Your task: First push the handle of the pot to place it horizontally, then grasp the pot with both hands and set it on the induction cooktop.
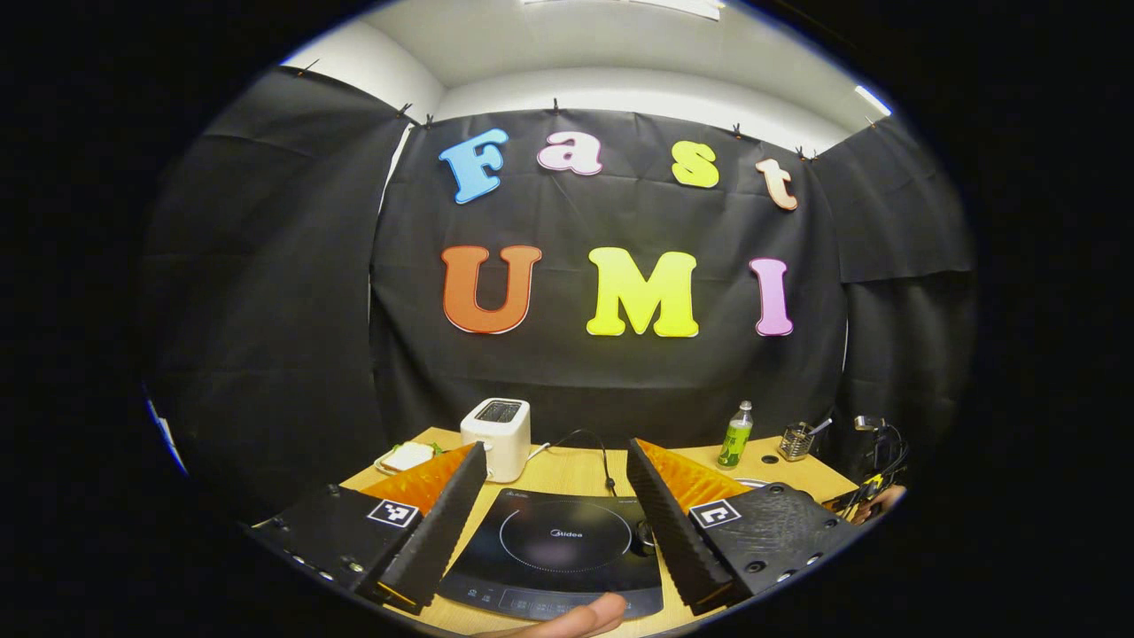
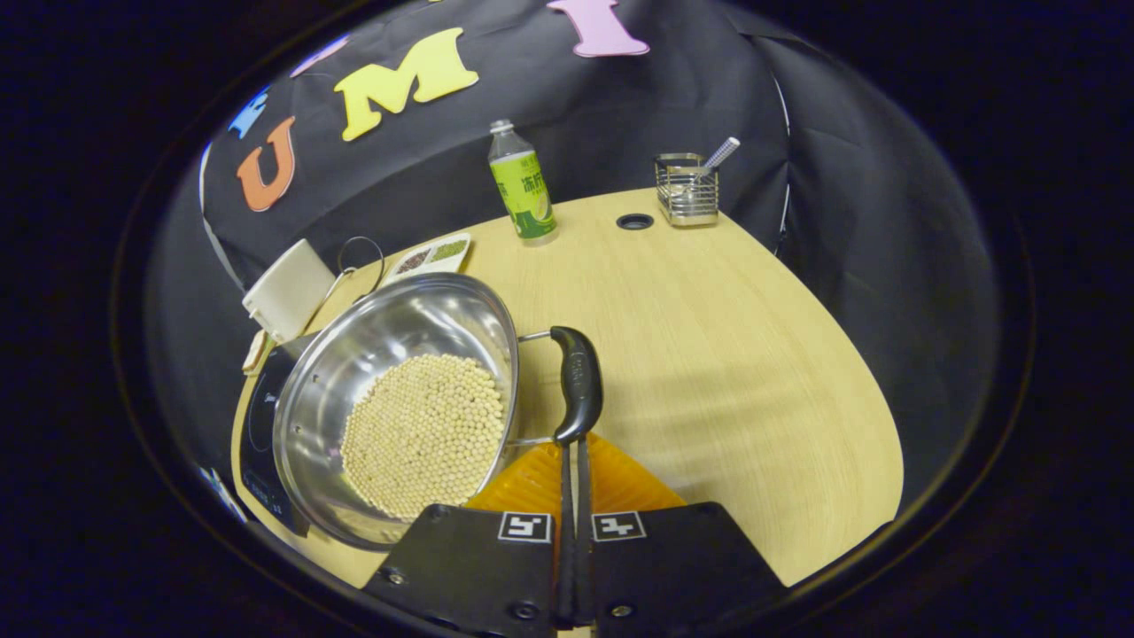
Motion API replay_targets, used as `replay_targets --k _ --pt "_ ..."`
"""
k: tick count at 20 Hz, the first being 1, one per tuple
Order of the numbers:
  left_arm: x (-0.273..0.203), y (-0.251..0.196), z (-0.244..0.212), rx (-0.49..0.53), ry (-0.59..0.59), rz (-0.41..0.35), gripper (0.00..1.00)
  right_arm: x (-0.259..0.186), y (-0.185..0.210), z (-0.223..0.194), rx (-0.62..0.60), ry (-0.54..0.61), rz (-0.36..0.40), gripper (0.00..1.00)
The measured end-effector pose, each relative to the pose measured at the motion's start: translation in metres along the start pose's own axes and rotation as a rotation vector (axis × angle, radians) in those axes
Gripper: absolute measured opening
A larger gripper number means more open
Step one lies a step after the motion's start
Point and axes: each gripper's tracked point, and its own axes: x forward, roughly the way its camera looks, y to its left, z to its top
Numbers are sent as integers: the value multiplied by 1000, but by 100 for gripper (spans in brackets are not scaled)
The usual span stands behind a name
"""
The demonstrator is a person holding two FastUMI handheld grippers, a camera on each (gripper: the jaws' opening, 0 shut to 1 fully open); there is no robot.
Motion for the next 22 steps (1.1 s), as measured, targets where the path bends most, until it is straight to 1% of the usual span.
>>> replay_targets --k 5,10,11,12,14,15,16,17,18,20,21,22 --pt "5 -7 -11 3 32 -9 95 -3 -7 0 10 -12 -16 4" --pt "6 -19 -17 7 50 -30 95 -21 -10 3 0 -46 -15 4" --pt "8 -22 -19 7 54 -33 95 -26 -9 4 -7 -55 -12 4" --pt "8 -24 -21 7 60 -38 95 -32 -9 6 -13 -67 -9 1" --pt "10 -32 -28 9 74 -54 95 -44 -10 10 -21 -98 -7 10" --pt "10 -37 -32 12 80 -60 95 -51 -5 13 -28 -122 17 16" --pt "11 -39 -35 12 83 -58 95 -59 1 16 -46 -145 44 29" --pt "12 -43 -39 15 89 -62 95 -66 2 20 -70 -167 53 37" --pt "14 -49 -45 18 102 -74 95 -72 1 24 -90 -198 48 60" --pt "16 -63 -59 21 133 -99 95 -83 -8 34 -105 -252 5 76" --pt "19 -68 -63 26 145 -108 95 -88 -12 39 -106 -276 -21 78" --pt "21 -71 -69 29 155 -111 95 -92 -12 42 -109 -294 -25 84"
